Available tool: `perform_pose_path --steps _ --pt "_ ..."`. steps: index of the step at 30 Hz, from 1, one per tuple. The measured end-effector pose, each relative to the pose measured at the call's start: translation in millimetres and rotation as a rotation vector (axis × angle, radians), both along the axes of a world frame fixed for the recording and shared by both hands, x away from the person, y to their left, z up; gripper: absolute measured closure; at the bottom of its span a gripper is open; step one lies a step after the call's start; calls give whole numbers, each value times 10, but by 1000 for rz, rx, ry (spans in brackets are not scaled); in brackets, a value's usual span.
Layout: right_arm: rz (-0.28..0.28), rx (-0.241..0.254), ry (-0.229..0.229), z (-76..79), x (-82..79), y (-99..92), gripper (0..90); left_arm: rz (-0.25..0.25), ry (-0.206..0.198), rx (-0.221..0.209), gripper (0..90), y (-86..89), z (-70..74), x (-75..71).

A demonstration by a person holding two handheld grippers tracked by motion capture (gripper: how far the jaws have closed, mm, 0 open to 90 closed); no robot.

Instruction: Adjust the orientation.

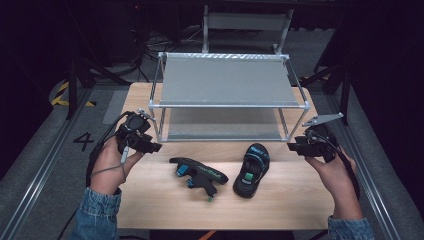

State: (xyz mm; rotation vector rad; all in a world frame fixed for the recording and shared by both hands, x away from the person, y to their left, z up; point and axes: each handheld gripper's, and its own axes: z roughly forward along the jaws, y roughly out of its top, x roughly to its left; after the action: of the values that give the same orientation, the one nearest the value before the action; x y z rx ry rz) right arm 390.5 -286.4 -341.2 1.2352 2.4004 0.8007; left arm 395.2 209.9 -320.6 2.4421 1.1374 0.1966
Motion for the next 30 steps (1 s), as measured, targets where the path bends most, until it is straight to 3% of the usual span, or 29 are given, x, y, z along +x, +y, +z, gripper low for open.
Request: perform_pose_path --steps 5,11,15,20,24,30 --pt "-1 18 43 -40 26 -39 603 -53 -16 -14 551 -39 24 -23" --pt "3 17 47 -60 23 -44 599 -112 -4 -30 566 -90 3 1" --pt "7 8 47 -74 1 -53 593 -180 -14 -98 649 -164 32 -11" --pt "2 6 51 -85 -15 -61 591 -203 -35 -60 707 -294 18 -32" --pt "0 6 55 -99 -26 -61 590 -223 -24 -41 762 -439 -46 -28" --pt "7 6 66 -125 -22 -53 590 -264 26 -32 805 -574 -166 -1"
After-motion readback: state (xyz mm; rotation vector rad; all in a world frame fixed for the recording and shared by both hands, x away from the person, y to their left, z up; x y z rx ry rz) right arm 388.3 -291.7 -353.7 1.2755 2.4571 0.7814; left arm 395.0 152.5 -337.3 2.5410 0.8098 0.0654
